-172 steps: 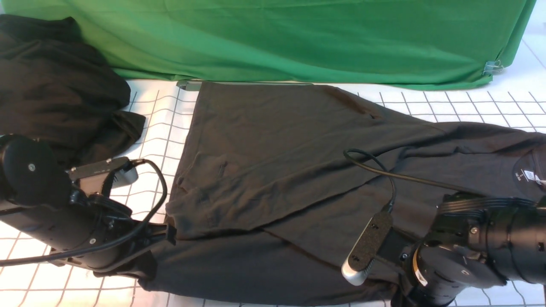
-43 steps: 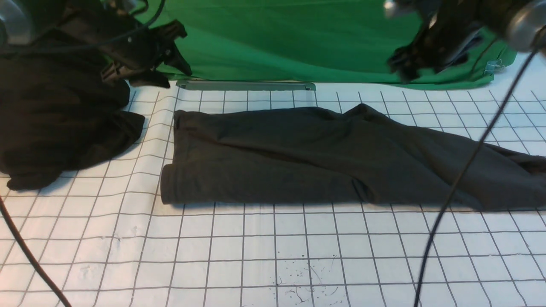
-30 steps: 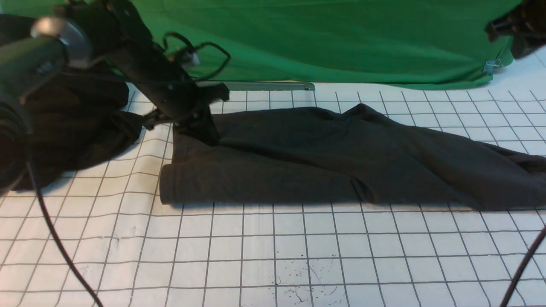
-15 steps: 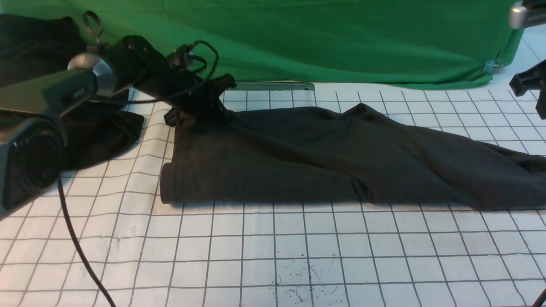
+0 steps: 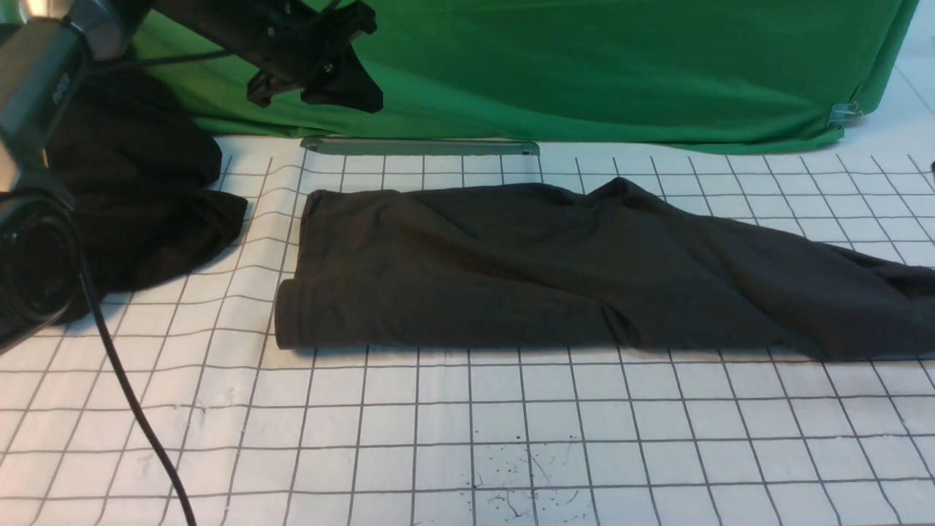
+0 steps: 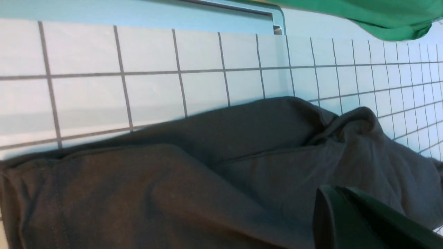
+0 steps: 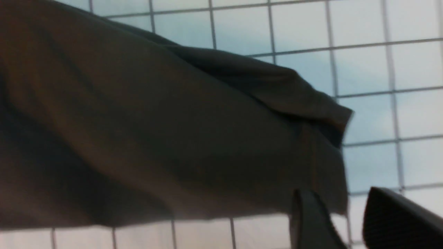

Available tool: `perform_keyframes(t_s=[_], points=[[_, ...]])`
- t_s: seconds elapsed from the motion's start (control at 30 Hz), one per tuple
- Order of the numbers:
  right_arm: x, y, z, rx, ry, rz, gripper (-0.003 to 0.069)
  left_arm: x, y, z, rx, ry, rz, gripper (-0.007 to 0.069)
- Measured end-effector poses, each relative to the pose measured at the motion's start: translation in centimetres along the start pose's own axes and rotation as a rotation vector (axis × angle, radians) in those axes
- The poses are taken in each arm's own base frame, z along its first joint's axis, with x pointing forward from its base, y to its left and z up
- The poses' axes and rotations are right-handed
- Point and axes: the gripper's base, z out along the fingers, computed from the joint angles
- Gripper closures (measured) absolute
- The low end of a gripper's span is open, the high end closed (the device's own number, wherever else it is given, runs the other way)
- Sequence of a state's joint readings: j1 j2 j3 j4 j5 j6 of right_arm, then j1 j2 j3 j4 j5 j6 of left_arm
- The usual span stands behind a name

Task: Fold a long-sleeved shirt over a white checkered tablecloth.
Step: 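Pull the folded dark garment lengthwise by its ends to straighten it flat on the table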

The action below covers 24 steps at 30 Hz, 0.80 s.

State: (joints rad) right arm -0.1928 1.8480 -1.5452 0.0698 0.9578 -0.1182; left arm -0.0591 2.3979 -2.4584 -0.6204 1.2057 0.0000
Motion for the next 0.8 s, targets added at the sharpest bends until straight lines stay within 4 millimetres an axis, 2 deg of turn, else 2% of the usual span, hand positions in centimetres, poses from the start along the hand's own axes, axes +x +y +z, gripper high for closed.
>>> perform_keyframes(t_s=[0.03, 0.07, 0.13, 0.23, 0.3, 0.37, 0.5, 0.67, 0.73, 0.8], points=[[0.0, 0.0, 0.0, 0.000, 0.000, 0.000, 0.0398, 0.0, 0.0, 0.0, -0.001, 0.002, 0.001, 0.0627], [-0.1, -0.3, 2.0, -0.003, 0.010, 0.006, 0.0373, 0.1, -0.2, 0.2, -0.007, 0.007, 0.008, 0.0627], [-0.1, -0.7, 4.6, -0.007, 0.041, 0.021, 0.0357, 0.3, -0.4, 0.4, -0.024, 0.014, 0.022, 0.0627], [0.2, -1.7, 7.5, -0.004, 0.091, 0.040, 0.0351, 0.5, -0.6, 0.7, -0.047, 0.020, 0.041, 0.0627], [0.5, -2.4, 8.6, 0.001, 0.112, 0.047, 0.0348, 0.5, -0.8, 0.8, -0.052, 0.023, 0.048, 0.0627], [0.8, -3.2, 9.3, 0.007, 0.130, 0.059, 0.0345, 0.7, -1.1, 1.0, -0.049, 0.029, 0.054, 0.0627], [1.1, -4.2, 9.4, 0.011, 0.149, 0.071, 0.0343, 0.8, -1.5, 1.2, -0.046, 0.034, 0.060, 0.0627], [1.3, -4.2, 9.3, 0.007, 0.168, 0.067, 0.0343, 0.9, -1.6, 1.3, -0.044, 0.036, 0.062, 0.0627], [1.3, -4.2, 9.3, 0.005, 0.170, 0.068, 0.0352, 0.9, -1.6, 1.3, -0.044, 0.036, 0.062, 0.0627], [1.3, -4.2, 9.4, 0.003, 0.174, 0.067, 0.0405, 0.9, -1.6, 1.3, -0.048, 0.036, 0.063, 0.0627]])
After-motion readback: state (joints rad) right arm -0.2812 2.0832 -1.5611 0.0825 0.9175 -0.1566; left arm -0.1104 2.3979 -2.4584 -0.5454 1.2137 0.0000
